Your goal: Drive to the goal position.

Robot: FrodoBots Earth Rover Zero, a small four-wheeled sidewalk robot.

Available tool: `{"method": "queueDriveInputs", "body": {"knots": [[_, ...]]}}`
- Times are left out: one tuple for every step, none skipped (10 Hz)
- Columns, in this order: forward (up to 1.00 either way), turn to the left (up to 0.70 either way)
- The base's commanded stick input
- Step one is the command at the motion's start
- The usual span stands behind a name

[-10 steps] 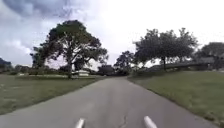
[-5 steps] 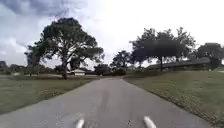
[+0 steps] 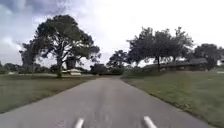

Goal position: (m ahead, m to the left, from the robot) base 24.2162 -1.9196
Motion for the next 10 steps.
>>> {"method": "queueDriveInputs", "body": {"knots": [[0.69,0.03],[0.69,0.03],[0.69,0.03],[0.69,0.03],[0.69,0.03],[0.69,0.03],[0.69,0.03],[0.69,0.03],[0.69,0.03],[0.69,0.03]]}}
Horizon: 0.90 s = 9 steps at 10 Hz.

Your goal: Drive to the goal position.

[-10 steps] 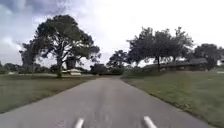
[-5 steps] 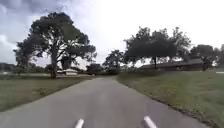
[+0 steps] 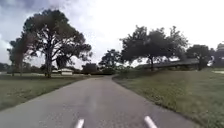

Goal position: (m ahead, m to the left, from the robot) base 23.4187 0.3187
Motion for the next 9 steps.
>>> {"method": "queueDriveInputs", "body": {"knots": [[0.69,0.04],[0.69,0.17],[0.69,0.34],[0.69,0.34],[0.69,0.34],[0.69,0.32],[0.69,0.27],[0.69,0.08],[0.69,0.03]]}}
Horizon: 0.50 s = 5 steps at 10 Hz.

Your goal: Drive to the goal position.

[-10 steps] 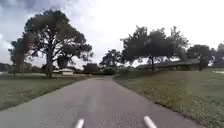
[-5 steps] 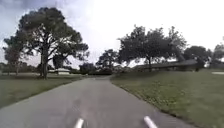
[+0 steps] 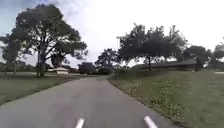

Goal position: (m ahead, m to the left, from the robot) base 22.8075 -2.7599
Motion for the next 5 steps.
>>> {"method": "queueDriveInputs", "body": {"knots": [[0.69,0.03],[0.69,0.06],[0.69,0.32],[0.69,0.34],[0.69,0.07]]}}
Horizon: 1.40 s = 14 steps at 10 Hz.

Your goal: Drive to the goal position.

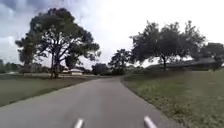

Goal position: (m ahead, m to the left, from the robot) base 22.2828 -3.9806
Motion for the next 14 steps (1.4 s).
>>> {"method": "queueDriveInputs", "body": {"knots": [[0.69,0.05],[0.69,0.04],[0.69,0.03],[0.69,0.03],[0.69,0.03],[0.69,0.03],[0.69,0.03],[0.69,0.03],[0.69,0.03],[0.69,0.03],[0.69,0.03],[0.69,0.03],[0.69,0.03],[0.69,0.03]]}}
